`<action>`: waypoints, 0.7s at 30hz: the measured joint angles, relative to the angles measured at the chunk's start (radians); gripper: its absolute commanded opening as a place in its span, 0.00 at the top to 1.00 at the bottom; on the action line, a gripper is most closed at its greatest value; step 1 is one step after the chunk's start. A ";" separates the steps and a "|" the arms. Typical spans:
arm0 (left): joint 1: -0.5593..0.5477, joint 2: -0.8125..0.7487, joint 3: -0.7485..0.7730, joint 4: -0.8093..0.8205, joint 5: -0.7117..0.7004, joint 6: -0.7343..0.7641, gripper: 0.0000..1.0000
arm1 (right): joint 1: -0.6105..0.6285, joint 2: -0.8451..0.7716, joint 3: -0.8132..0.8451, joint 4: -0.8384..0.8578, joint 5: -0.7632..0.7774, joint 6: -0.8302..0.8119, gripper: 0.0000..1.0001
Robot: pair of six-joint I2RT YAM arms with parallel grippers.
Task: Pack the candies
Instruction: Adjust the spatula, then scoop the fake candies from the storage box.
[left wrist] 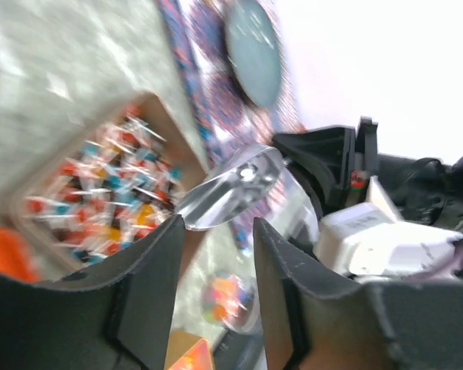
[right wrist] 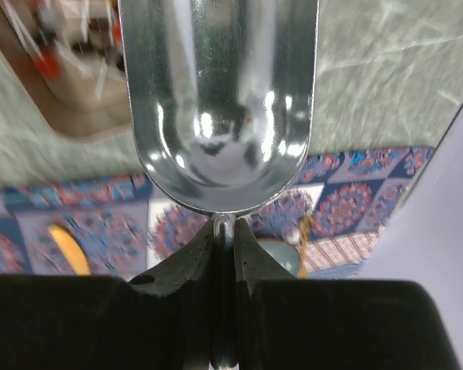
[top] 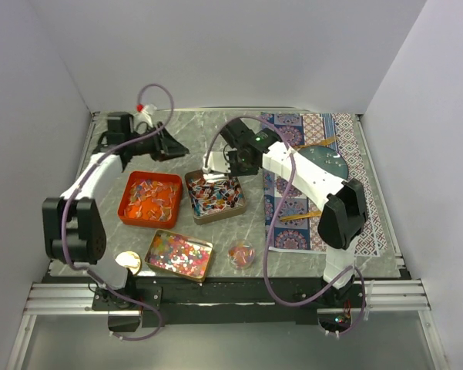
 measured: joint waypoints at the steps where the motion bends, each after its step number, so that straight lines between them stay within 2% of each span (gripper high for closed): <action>1: 0.015 -0.023 0.006 -0.025 -0.031 0.022 0.52 | -0.004 0.003 -0.006 -0.011 0.024 -0.028 1.00; 4: 0.045 -0.079 -0.016 -0.075 -0.095 0.058 0.52 | -0.007 0.017 0.004 -0.027 0.079 -0.084 1.00; 10: 0.113 -0.190 -0.252 -0.093 -0.165 0.051 0.50 | -0.006 0.098 0.096 -0.024 0.207 -0.188 1.00; 21: 0.219 -0.380 -0.314 -0.069 -0.190 0.053 0.48 | 0.032 0.143 0.087 0.028 0.393 -0.270 1.00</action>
